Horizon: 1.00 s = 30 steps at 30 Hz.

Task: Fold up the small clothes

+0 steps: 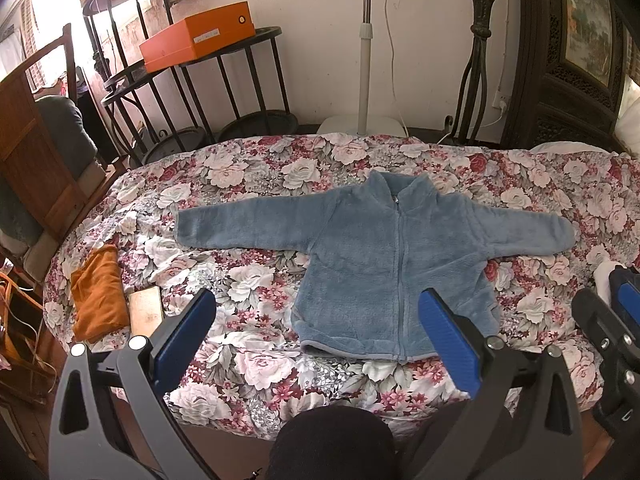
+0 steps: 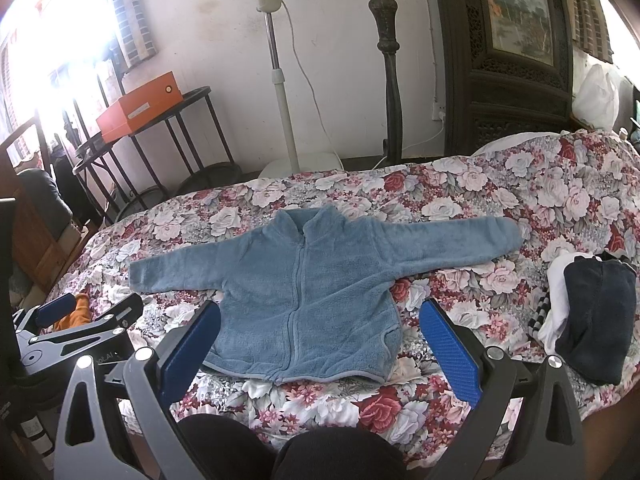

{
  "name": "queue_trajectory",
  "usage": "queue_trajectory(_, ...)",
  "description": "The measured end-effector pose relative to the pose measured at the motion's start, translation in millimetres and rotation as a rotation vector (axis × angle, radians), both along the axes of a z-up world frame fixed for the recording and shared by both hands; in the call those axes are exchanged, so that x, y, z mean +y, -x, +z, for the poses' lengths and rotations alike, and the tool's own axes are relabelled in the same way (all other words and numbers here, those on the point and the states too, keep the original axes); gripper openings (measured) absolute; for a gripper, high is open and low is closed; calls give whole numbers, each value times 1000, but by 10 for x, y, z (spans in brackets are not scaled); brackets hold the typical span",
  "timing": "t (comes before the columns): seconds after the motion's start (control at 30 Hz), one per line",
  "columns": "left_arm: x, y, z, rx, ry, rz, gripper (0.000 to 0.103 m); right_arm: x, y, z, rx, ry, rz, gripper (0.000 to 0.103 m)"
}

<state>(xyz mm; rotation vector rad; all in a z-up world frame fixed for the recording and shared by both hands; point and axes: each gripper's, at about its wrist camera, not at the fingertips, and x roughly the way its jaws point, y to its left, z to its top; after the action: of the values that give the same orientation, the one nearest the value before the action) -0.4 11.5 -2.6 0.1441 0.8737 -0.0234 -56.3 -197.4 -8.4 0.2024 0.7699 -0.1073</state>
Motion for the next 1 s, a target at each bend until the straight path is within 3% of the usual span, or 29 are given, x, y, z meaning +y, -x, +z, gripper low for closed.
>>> queue_trajectory(0.23,37,35,-47,7,-2,0,98,-26,-6,-12,3,-4,-3,100)
queue_trajectory(0.43,-7,-34,-383,75,-14,-8,98,-110,-14,-173,-25,-55,-5,100)
queue_trajectory(0.53,-154,-226,-644,140,-30,-16,98,-188,-64,-373,-50,-122,25,100)
queue_trajectory(0.67,-355,-517,-1064,238,-37,-13,98,-435,-207,-702,-8,-160,3,100)
queue_trajectory(0.93,-808,-1240,-1835,377,-46,43,98,-1392,-621,-1433,80,-319,-198,100)
queue_trajectory(1.0,-911,-1420,-2092,417,-86,34,98,-1546,-757,-1609,128,-340,-223,99)
